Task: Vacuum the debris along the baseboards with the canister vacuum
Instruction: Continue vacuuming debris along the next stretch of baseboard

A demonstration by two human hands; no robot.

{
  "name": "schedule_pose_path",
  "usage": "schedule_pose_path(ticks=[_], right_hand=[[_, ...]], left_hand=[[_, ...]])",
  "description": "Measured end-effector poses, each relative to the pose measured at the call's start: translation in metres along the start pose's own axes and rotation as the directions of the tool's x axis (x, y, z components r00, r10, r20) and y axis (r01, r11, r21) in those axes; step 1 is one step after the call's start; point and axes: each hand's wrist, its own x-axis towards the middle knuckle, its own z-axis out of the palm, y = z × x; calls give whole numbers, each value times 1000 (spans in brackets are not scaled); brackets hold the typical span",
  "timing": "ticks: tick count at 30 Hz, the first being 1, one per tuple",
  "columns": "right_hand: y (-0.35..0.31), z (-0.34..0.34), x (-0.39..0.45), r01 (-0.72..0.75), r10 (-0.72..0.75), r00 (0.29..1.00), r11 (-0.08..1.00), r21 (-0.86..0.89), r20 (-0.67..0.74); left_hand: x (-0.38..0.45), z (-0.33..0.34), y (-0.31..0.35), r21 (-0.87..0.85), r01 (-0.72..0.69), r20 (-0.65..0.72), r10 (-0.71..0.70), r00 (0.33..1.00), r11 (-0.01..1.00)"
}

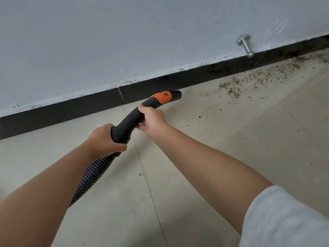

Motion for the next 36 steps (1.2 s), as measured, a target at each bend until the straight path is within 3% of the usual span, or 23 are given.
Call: schedule_pose_path(ticks=[5,8,14,19,28,36], right_hand=[[25,17,-2,-76,74,996,997,27,51],[24,10,-1,-44,40,997,997,56,63],[-11,-40,10,63,-65,998,993,96,19],[-45,-85,19,73,-73,996,997,10,-47],[-85,-143,33,100,-96,984,995,17,-151],[-75,-137,33,131,-138,981,990,-59,-138]], left_hand=[[-10,-15,-25,38,48,43,-50,998,998],[-5,-12,-19,47,41,61,-44,997,998],[18,12,36,35,-36,75,34,997,999],[36,48,81,-85,-20,123,31,992,996],[62,85,143,-123,-63,152,82,985,990],[59,90,122,-94,-61,125,73,989,994]])
